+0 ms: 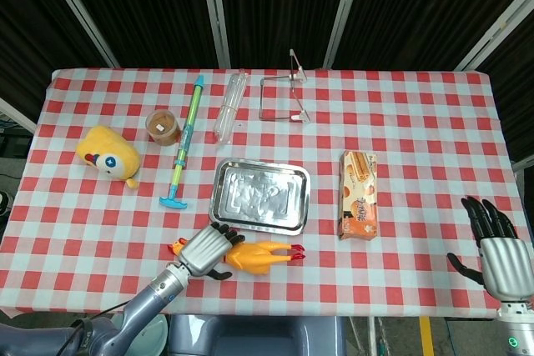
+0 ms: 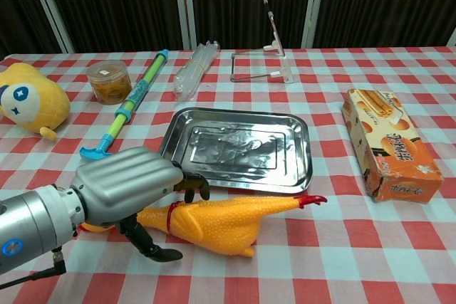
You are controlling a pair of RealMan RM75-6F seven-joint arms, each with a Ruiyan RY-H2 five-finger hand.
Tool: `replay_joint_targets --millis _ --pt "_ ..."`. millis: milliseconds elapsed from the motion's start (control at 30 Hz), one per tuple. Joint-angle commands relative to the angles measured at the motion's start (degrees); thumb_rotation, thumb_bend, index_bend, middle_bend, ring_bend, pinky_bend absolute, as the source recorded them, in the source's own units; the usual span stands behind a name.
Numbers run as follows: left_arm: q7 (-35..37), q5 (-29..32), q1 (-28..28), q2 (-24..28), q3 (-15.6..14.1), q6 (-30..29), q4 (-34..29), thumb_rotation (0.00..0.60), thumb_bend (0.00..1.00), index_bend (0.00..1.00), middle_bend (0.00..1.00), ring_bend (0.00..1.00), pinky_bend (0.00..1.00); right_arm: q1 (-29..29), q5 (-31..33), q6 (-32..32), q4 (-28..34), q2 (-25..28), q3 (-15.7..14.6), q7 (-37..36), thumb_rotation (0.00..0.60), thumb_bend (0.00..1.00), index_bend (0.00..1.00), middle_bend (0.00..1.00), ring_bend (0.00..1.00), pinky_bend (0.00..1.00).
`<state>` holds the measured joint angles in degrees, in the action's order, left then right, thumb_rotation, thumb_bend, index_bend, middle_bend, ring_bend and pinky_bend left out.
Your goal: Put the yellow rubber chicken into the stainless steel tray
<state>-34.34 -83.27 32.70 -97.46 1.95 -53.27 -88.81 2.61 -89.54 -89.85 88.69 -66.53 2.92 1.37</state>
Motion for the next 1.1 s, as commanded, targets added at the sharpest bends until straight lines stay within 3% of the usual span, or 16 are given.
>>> replay_joint_targets --millis 33,233,400,567,767,1100 --pt "0.04 0.18 -0.03 -0.46 -0.29 -0.48 0.27 0.6 0.18 0.26 0.35 0.3 0.4 -0.22 0.1 -0.25 0.06 0.1 0.01 0.03 0.6 0.23 0.0 0.1 0.06 0.15" --pt "0.52 -0.48 -0.52 -1.61 -0.74 -2.8 1.11 0.6 0.22 0.28 0.39 0.34 0.42 -0.77 0.84 -0.22 0.29 0.32 -0.1 0.25 0.6 0.23 0.0 0.1 0.06 0.15" --pt "1.71 -1.23 -0.3 -2.06 -1.31 -3.34 2.0 0.6 0.3 0.33 0.44 0.39 0.51 -1.19 0.84 -0.71 0.48 0.44 -0.13 0.31 0.6 0.23 0.0 0.1 0.06 0.15" --pt "1.22 -1.3 0.16 -1.86 -1.98 -2.88 1.87 0.6 0.32 0.35 0.46 0.4 0.52 -1.55 0.61 -1.03 0.85 0.62 -0.3 0.48 0.6 0.23 0.0 0.1 0.06 0.15" --pt "1.82 -2.2 0.44 -1.88 -2.01 -3.95 2.18 0.6 0.45 0.47 0.57 0.51 0.6 -1.61 -0.4 -1.49 1.26 0.88 -0.43 0.56 0.6 0.23 0.0 0.1 0.06 0.15" --pt "10.08 -9.14 2.37 4.47 -1.33 -7.89 0.33 0.6 0.61 0.57 0.67 0.6 0.64 -0.03 -6.24 -2.11 4.97 4.08 -1.02 -0.94 0.6 0.23 0.0 0.1 0.06 0.15"
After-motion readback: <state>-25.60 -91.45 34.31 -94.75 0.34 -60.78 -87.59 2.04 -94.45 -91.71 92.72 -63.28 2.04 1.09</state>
